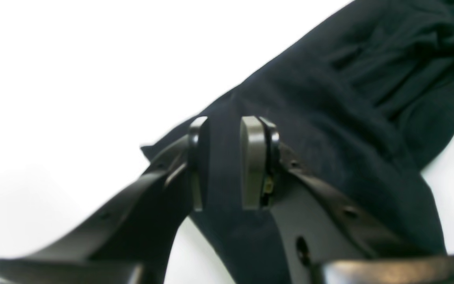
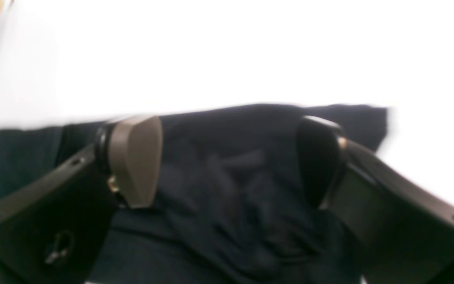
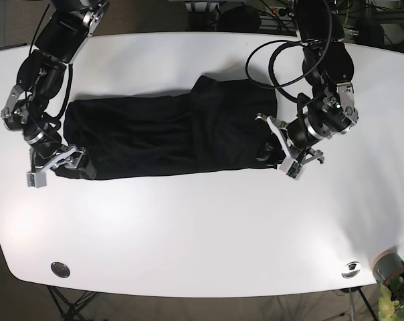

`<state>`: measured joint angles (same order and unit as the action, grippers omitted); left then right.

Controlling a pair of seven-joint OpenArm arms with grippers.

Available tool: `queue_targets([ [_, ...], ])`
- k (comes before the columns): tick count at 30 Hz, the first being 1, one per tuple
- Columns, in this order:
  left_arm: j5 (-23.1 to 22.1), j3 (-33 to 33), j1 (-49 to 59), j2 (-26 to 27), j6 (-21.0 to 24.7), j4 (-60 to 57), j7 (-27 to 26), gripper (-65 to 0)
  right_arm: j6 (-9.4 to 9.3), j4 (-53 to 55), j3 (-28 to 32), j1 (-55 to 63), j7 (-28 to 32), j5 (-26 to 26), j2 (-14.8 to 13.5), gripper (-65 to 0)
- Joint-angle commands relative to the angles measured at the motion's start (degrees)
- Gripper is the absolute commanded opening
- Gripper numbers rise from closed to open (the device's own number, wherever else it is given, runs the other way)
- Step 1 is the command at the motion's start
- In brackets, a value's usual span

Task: Fold the T-shirt properly
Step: 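Grasp the other strip end with the right gripper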

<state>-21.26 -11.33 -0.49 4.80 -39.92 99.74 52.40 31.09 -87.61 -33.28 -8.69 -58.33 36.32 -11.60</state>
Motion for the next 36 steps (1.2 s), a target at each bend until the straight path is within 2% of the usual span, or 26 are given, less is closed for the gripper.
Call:
queue_targets([
  [1, -0.9, -1.8, 0.3, 0.3, -0.1, 0.6, -1.2, -53.2, 0.34, 3.3, -3.3, -2.7, -0.4, 1.1, -2.4, -14.1],
  [7, -0.9, -2.2, 1.7, 0.2, -0.1, -3.5, -1.2, -53.2, 0.86, 16.3, -8.2, -6.1, -0.8, 1.7, -6.5, -14.1],
  [9, -0.9, -2.3, 1.6, 0.2, -0.1, -6.2, -1.2, -53.2, 0.95, 20.0, -9.7, -6.3, -0.7, 3.3, -7.5, -14.1],
  [11, -0.9, -2.3, 1.3, 0.2, -0.1, -9.6, -1.2, -53.2, 2.1, 23.3, -10.0, -6.3, -0.6, 5.0, -8.6, -14.1],
  [14, -0.9, -2.4, 1.0, 0.3, -0.1, -13.8, -1.3, -53.2, 3.06, 26.4, -10.1, -6.3, -0.2, 5.7, -9.5, -14.1],
  [18, -0.9, -2.5, -0.9, 0.4, -0.1, -17.0, -2.4, -53.2, 3.06, 26.9, -10.0, -5.7, 1.5, 5.7, -9.5, -14.1],
  [22, -0.5, -2.5, -1.0, 0.5, -0.1, -18.8, -5.0, -53.2, 3.06, 27.0, -9.9, -3.4, 1.6, 5.9, -8.3, -14.1],
  [27, -0.5, -2.5, -1.1, 0.8, -0.1, -18.6, -5.1, -53.2, 3.15, 26.9, -9.7, -2.3, 1.6, 5.7, -5.9, -14.1],
  [31, -0.8, -2.4, -1.1, 2.2, -0.1, -18.9, -5.1, -53.2, 3.15, 26.6, -6.2, -0.5, 1.8, 5.7, -3.0, -14.1],
  [36, -0.8, -2.4, -1.1, 2.5, -0.1, -19.0, -5.2, -53.2, 2.89, 26.6, -2.7, -0.2, 1.8, 5.9, -1.0, -14.1],
])
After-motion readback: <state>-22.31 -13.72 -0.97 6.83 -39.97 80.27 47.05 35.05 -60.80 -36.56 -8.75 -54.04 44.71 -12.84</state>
